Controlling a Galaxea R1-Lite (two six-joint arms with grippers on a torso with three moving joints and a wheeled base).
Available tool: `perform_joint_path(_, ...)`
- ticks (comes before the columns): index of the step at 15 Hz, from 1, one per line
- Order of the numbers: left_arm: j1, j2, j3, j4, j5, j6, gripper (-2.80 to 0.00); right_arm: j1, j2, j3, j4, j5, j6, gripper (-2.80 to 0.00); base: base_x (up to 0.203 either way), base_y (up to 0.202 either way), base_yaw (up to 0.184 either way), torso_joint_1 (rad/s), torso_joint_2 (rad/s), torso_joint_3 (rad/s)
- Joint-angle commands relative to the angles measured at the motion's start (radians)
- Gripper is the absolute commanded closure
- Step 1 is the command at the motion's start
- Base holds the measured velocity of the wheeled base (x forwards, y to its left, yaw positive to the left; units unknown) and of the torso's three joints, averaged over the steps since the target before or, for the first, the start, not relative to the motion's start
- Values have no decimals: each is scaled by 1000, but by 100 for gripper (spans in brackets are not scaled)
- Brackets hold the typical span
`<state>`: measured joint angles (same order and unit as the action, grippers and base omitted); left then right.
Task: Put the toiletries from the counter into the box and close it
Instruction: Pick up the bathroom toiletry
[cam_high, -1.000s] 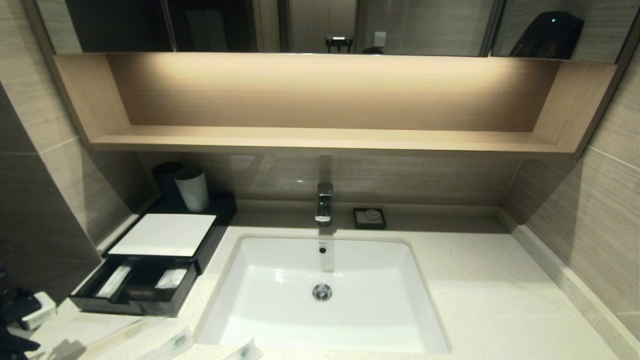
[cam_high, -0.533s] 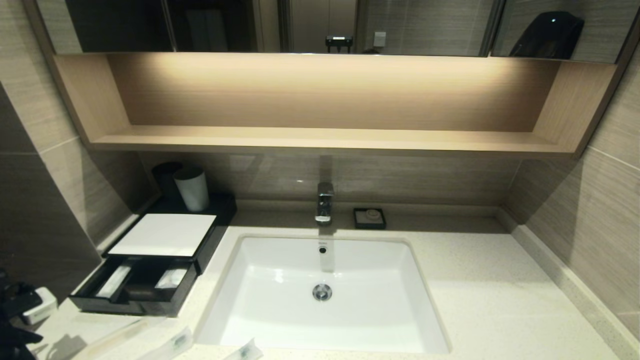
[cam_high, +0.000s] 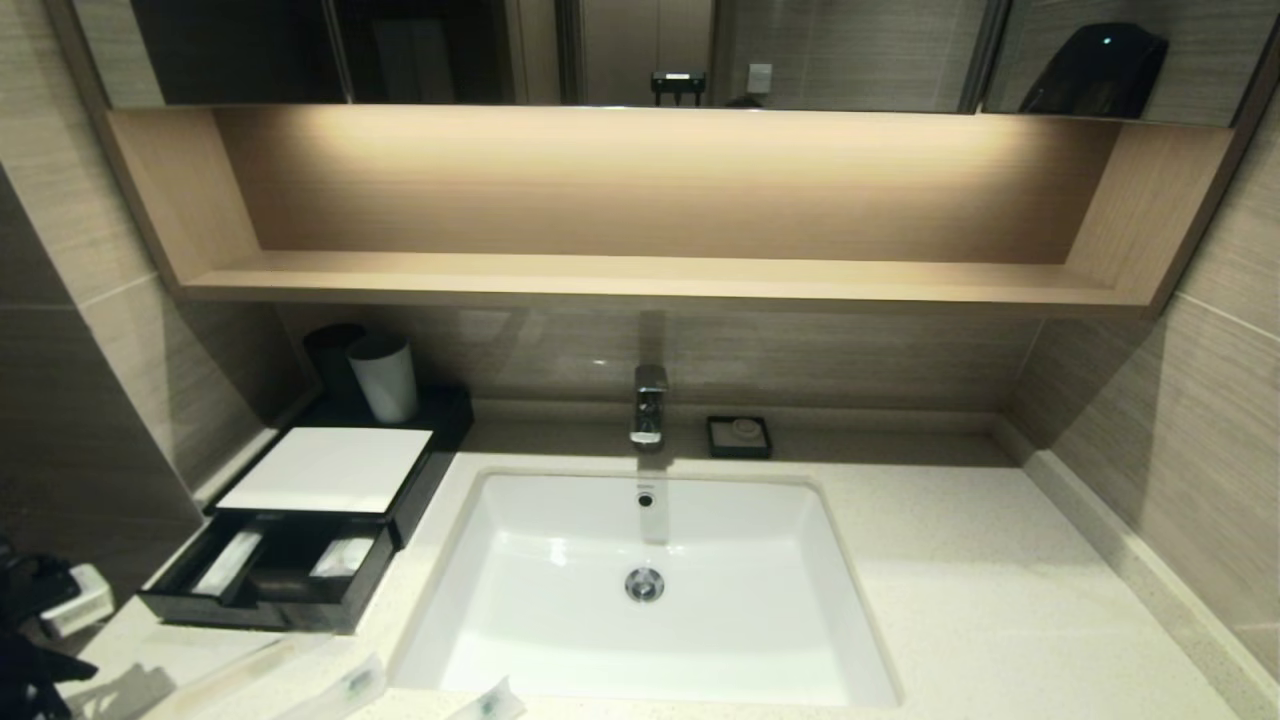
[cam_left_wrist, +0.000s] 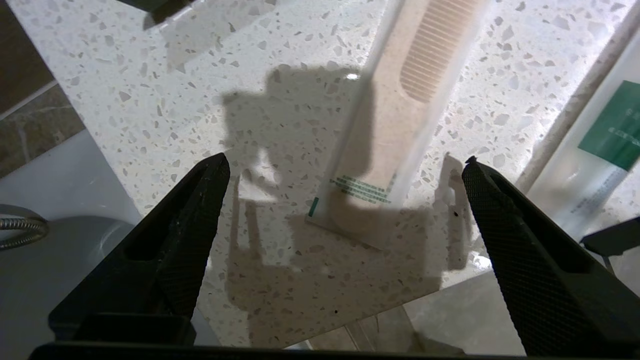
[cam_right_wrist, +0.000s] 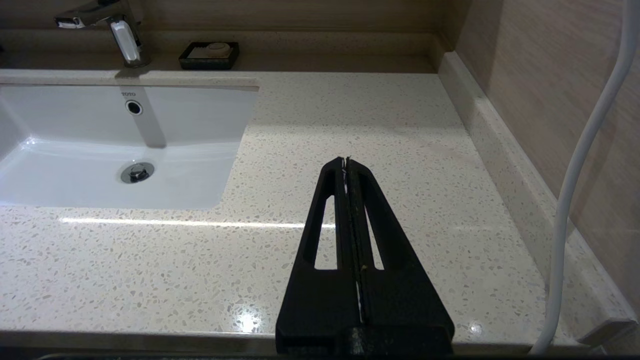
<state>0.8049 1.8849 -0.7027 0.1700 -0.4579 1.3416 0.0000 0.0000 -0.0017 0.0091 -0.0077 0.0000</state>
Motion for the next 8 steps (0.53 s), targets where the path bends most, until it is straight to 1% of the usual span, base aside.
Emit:
perform_joint_path(1,0,10,-23,31,-2,34,-280,0,0,0,0,0,0,0,0,0,0,0,0,0)
perform_joint_path(4,0,38,-34,30,-2,63,-280,0,0,0,0,0,0,0,0,0,0,0,0,0)
perform_joint_path(8,0,48,-38,31,-2,67,-280,0,0,0,0,0,0,0,0,0,0,0,0,0)
